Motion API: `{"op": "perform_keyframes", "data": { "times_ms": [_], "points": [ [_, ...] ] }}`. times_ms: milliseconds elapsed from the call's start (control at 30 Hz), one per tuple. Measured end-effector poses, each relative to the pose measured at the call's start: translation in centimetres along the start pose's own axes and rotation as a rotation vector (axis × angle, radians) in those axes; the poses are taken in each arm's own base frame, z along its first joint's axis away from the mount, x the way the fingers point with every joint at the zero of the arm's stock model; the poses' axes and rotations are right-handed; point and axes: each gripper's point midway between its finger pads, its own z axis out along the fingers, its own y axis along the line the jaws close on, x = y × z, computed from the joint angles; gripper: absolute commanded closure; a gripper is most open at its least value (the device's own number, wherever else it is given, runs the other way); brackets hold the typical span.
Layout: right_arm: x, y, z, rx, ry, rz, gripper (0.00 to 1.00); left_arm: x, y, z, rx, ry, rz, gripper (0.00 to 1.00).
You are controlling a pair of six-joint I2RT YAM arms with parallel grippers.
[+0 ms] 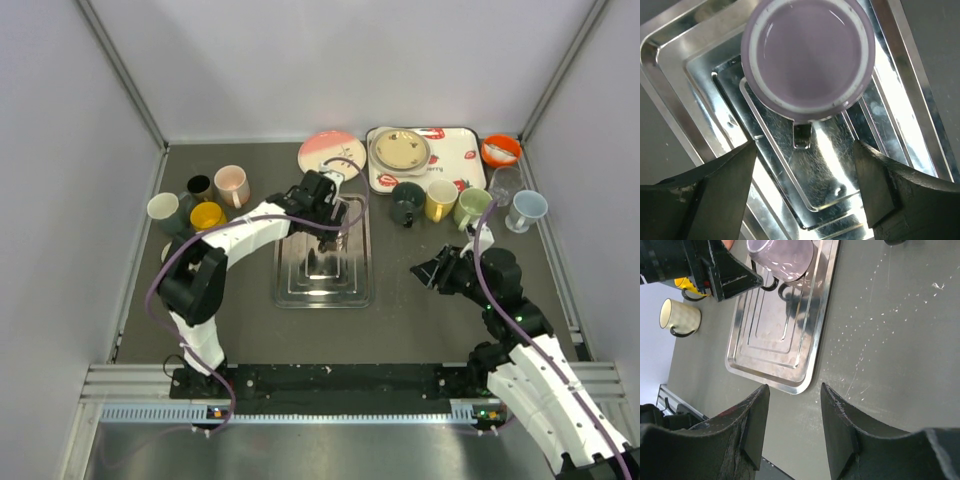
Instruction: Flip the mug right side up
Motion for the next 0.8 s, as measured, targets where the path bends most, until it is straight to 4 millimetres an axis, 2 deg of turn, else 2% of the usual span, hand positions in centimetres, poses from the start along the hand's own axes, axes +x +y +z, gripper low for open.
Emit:
{"op": "perform_keyframes", "data": {
  "times_ms": [367,633,800],
  "points": [
    [0.1,-0.4,0.5,0.018,0.024,-0.015,0.54,-3.1,0.2,1.8,-0.033,0.002,0.040,0.33],
    [0.0,-0.3,0.5,0.017,0.022,-0.024,0.55,-2.4,0.4,2.1,-0.034,0.034,0.050,0.47],
    [-0.1,-0.3,0.5,0.016,0.022,-0.024,0.55,-1.9,0.4,2.5,-0.023,0.051,0.056,0.46]
  ]
}}
